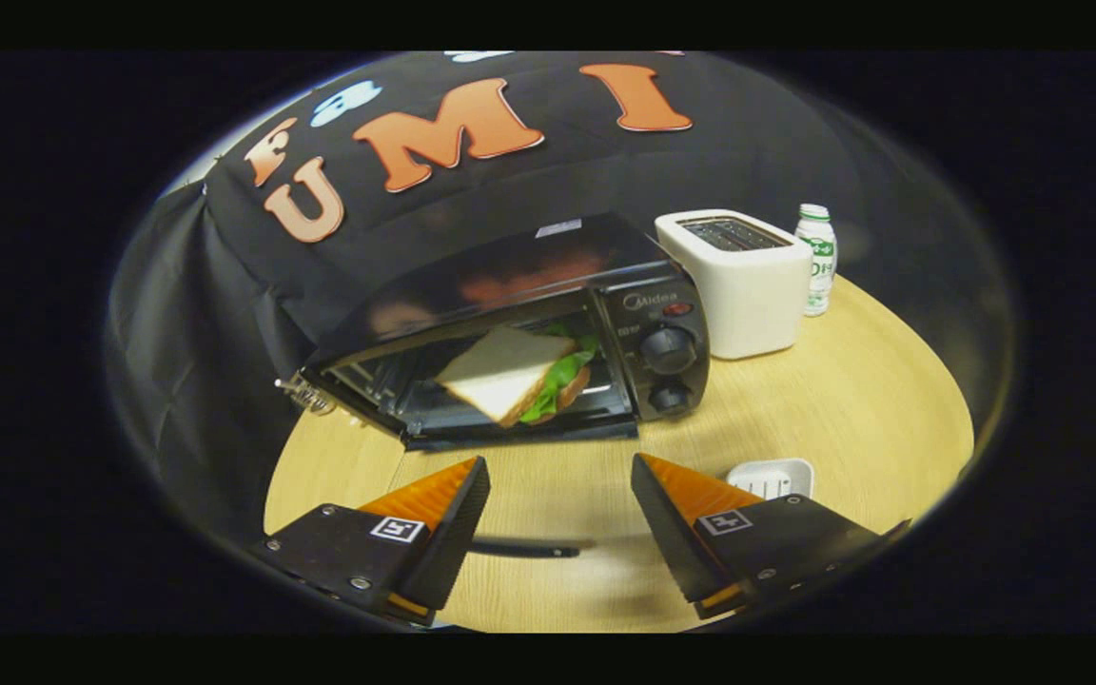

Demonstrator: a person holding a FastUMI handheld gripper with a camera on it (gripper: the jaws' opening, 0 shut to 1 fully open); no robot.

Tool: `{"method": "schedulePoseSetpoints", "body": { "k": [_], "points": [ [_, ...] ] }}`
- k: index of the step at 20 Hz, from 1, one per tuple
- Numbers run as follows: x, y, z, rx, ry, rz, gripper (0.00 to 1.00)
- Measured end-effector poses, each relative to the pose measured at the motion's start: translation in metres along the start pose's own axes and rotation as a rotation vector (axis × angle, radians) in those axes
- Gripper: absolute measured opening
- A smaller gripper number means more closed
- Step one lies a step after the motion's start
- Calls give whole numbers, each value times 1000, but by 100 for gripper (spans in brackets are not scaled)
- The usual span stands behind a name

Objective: Open the toaster oven, put the food inside, and close the toaster oven door.

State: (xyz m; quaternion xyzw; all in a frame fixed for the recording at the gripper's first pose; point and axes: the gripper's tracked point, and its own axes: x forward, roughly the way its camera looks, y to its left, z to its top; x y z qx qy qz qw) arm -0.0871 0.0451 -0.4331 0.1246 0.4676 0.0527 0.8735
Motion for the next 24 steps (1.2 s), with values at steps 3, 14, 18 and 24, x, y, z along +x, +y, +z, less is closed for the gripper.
{"method": "schedulePoseSetpoints", "body": {
  "k": [3,14,18,24],
  "points": [
    [-12,7,-38,-23,77,21,90],
    [14,24,-144,-180,347,11,100],
    [39,35,-150,-223,368,14,100],
    [37,44,-144,-315,342,14,99]
  ]
}}
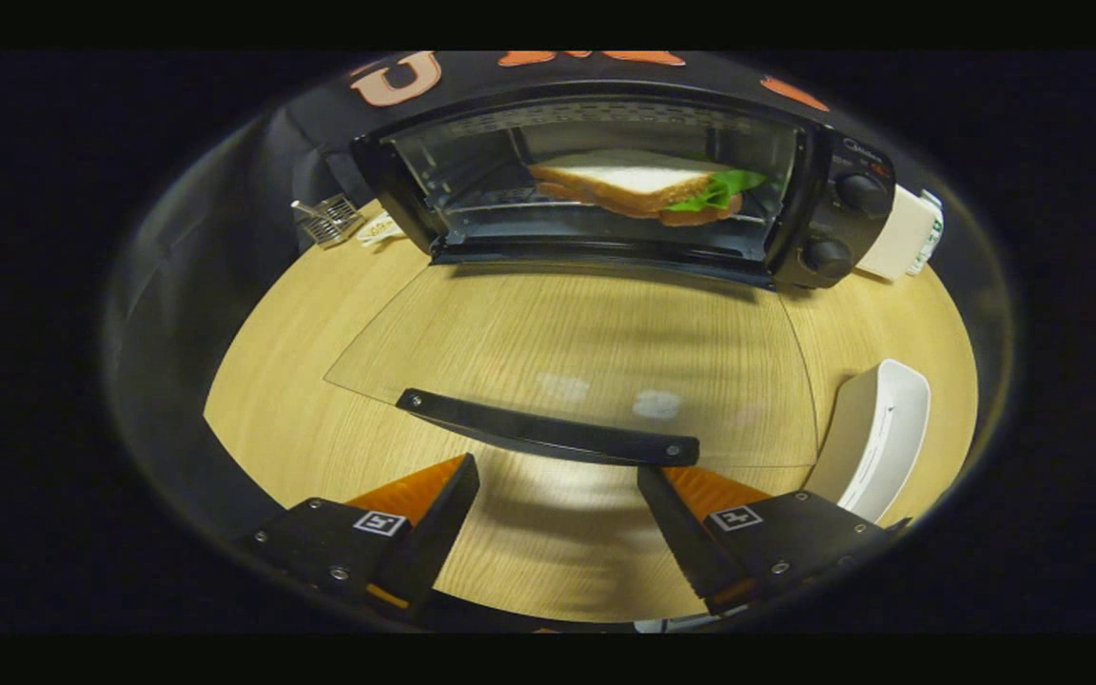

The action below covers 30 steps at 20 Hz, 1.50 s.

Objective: Open the toaster oven, put the food inside, and close the toaster oven door.

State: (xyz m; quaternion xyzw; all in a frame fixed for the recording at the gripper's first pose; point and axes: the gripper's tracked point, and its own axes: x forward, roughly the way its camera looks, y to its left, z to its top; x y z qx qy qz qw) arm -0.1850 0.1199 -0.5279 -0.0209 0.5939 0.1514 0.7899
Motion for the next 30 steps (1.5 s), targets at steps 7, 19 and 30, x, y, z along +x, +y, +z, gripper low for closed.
{"method": "schedulePoseSetpoints", "body": {
  "k": [7,19,30],
  "points": [
    [-42,-7,75,32,-187,-4,99],
    [-106,-43,202,-112,-484,-174,100],
    [-292,-15,314,-120,-940,-160,99]
  ]
}}
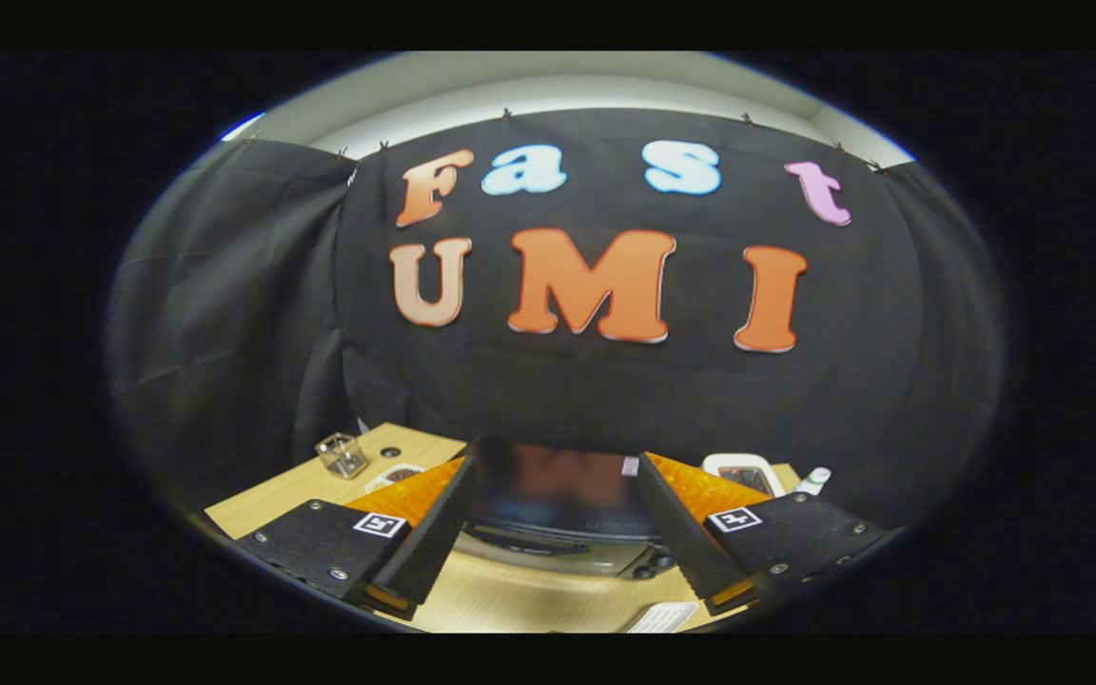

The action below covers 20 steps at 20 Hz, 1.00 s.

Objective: Open the toaster oven, put the food inside, and close the toaster oven door.

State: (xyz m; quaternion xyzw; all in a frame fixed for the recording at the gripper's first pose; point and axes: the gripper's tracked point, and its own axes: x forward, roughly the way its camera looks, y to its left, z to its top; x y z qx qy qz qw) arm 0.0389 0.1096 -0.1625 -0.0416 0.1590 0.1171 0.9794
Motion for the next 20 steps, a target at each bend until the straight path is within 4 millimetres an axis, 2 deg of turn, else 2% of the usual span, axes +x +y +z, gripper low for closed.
{"method": "schedulePoseSetpoints", "body": {
  "k": [3,5,9,13,20],
  "points": [
    [-19,-7,60,-13,-136,-19,99],
    [-28,-11,92,-17,-207,-28,99],
    [-43,-17,141,16,-300,-24,99],
    [-48,-23,166,20,-344,-25,99],
    [-49,-10,200,4,-408,-1,99]
  ]
}}
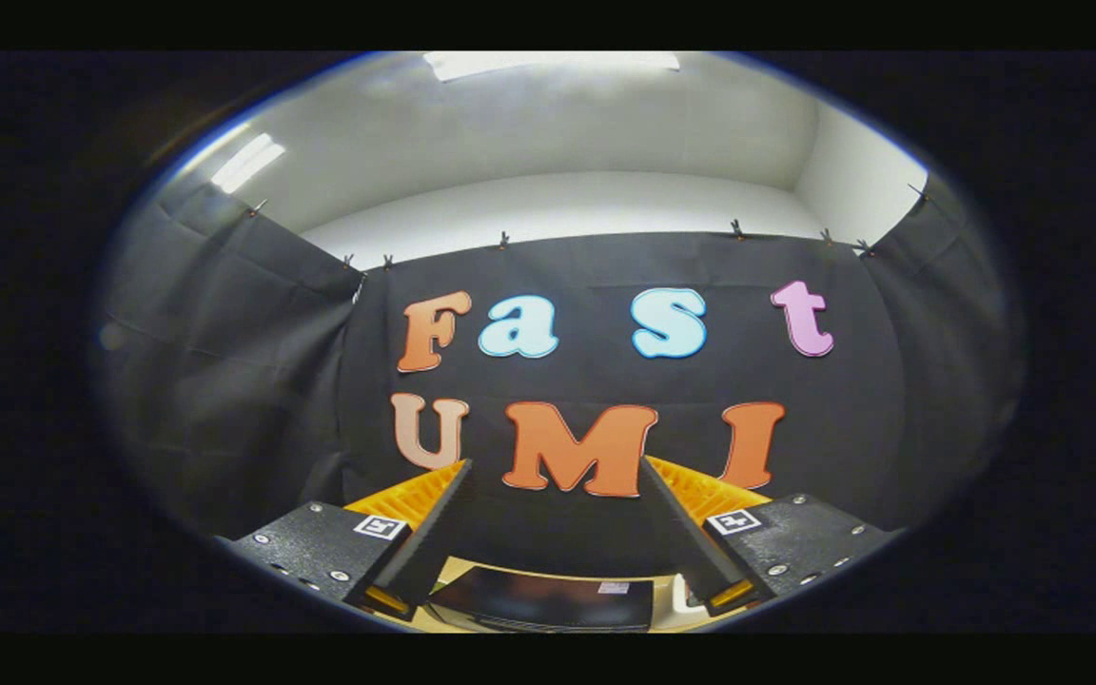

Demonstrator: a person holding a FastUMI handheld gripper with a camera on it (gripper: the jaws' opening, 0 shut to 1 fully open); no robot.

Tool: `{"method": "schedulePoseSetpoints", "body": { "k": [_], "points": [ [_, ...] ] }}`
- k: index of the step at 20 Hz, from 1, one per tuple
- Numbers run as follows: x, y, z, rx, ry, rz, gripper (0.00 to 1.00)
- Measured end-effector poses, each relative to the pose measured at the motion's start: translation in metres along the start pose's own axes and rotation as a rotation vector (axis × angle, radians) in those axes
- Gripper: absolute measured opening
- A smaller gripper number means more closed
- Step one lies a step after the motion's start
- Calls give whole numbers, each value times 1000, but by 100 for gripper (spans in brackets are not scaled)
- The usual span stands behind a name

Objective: Open the toaster oven, put the food inside, and close the toaster oven door.

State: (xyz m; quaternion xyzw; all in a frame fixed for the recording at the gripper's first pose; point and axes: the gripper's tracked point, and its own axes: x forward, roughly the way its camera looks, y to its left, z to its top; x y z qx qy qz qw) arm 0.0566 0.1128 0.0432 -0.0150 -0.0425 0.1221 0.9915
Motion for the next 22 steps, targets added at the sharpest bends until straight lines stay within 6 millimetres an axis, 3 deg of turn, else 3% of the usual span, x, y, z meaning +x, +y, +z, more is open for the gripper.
{"method": "schedulePoseSetpoints", "body": {
  "k": [8,22],
  "points": [
    [24,24,15,35,-18,33,99],
    [30,20,15,49,-15,23,99]
  ]
}}
